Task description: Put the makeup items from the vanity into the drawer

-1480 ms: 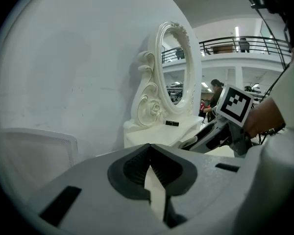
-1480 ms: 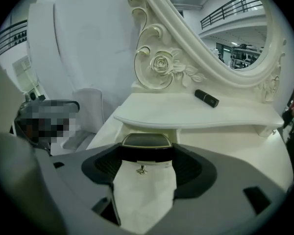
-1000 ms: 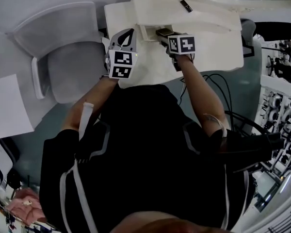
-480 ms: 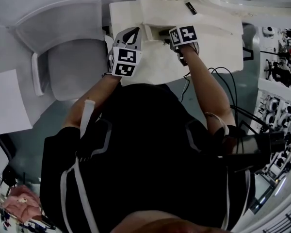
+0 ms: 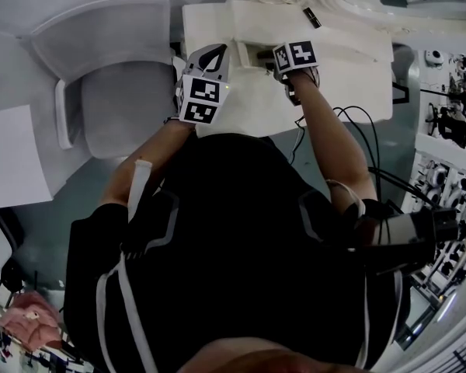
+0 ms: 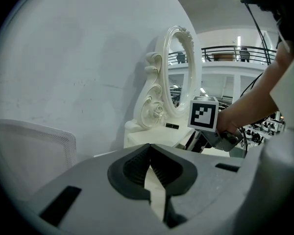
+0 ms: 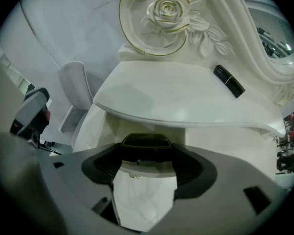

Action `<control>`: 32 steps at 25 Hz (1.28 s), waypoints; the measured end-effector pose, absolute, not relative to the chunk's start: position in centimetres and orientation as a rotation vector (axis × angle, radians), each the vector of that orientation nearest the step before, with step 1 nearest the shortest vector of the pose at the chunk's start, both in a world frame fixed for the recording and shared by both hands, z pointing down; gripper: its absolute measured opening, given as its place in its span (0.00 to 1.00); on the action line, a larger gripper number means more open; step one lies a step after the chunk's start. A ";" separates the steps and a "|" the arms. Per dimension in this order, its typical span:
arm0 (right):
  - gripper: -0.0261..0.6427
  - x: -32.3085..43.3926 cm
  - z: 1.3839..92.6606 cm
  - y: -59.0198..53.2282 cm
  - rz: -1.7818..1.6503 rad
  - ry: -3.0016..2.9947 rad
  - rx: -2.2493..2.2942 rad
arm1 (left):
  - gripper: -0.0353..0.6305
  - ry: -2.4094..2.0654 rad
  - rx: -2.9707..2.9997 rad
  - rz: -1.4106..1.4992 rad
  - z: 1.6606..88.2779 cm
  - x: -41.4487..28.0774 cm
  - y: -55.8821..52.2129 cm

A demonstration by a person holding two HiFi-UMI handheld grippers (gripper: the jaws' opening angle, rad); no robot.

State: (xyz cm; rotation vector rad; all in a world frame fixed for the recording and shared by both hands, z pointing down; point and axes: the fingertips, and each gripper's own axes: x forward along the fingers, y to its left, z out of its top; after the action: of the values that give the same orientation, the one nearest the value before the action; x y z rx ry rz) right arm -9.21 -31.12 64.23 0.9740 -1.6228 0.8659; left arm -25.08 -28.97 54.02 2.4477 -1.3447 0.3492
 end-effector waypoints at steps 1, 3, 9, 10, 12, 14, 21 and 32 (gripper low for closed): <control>0.53 -9.3 64.3 -31.1 0.866 -1.627 0.981 | 0.06 -1.342 2.452 0.355 54.0 -25.0 -28.9; 0.53 -9.2 64.5 -31.2 0.879 -1.635 0.993 | 0.06 -1.338 2.462 0.365 53.8 -24.6 -28.7; 0.53 -9.7 64.6 -31.4 0.865 -1.654 0.996 | 0.06 -1.350 2.464 0.361 53.3 -24.9 -28.7; 0.53 -9.7 64.6 -31.4 0.863 -1.658 1.002 | 0.06 -1.353 2.465 0.368 53.3 -25.0 -28.7; 0.53 -9.8 64.6 -31.4 0.863 -1.671 1.009 | 0.06 -1.358 2.462 0.382 53.3 -25.1 -28.7; 0.53 -9.9 64.6 -31.4 0.874 -1.684 1.010 | 0.06 -1.365 2.458 0.384 53.3 -25.2 -28.7; 0.53 -9.7 64.3 -31.0 0.904 -1.669 0.933 | 0.06 -1.383 2.443 0.380 53.2 -24.9 -28.7; 0.53 -9.7 64.4 -31.0 0.896 -1.623 0.898 | 0.06 -1.436 2.432 0.325 52.5 -25.1 -28.0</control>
State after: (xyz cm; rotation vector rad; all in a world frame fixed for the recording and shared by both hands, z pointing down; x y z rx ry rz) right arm -9.69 -30.96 64.36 0.8982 -1.6228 0.8964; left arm -25.14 -27.99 52.50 2.4318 -1.4362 0.3248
